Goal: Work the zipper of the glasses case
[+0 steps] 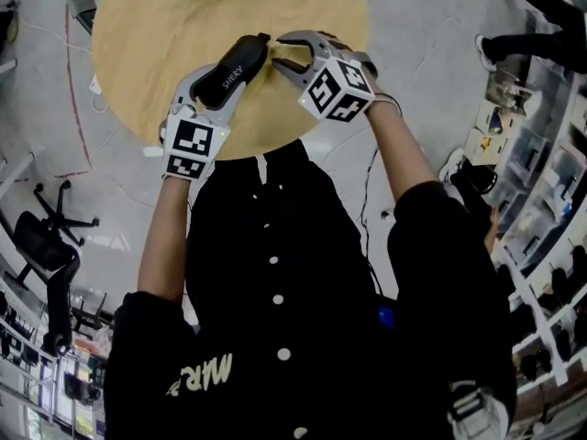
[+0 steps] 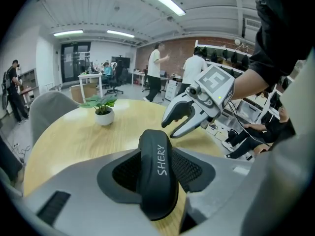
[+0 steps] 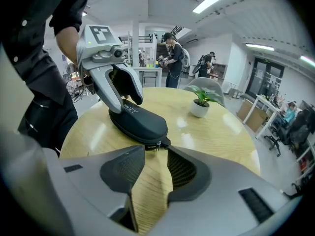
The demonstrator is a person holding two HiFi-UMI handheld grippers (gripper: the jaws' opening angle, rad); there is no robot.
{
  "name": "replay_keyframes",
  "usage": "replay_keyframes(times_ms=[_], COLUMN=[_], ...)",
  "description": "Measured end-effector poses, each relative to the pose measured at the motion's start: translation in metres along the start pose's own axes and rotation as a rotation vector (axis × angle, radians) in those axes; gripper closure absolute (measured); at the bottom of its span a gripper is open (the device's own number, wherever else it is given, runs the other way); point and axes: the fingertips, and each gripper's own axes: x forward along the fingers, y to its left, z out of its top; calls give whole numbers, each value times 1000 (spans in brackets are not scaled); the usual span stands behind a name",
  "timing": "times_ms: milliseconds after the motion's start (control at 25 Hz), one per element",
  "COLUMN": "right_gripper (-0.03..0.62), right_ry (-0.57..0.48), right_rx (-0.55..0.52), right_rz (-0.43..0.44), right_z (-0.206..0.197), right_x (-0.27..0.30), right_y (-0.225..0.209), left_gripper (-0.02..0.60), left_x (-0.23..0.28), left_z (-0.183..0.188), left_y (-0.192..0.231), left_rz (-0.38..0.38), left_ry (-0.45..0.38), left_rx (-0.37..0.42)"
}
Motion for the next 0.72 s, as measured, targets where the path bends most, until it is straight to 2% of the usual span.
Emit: replay_keyframes(times_ms=[440, 720], right_gripper=[487, 520], right_ry=[56, 110], right_rx=[-122, -261], right_rz=[46, 97], right_z=[1, -5], right_x=[17, 22], right_y=[-4, -1], left_gripper=[391, 391], left_x=[4, 5], left_z=[-4, -3], left_y=[1, 0], left_rz=[-12, -33], left_ry=[29, 39], left_rx=[0, 8])
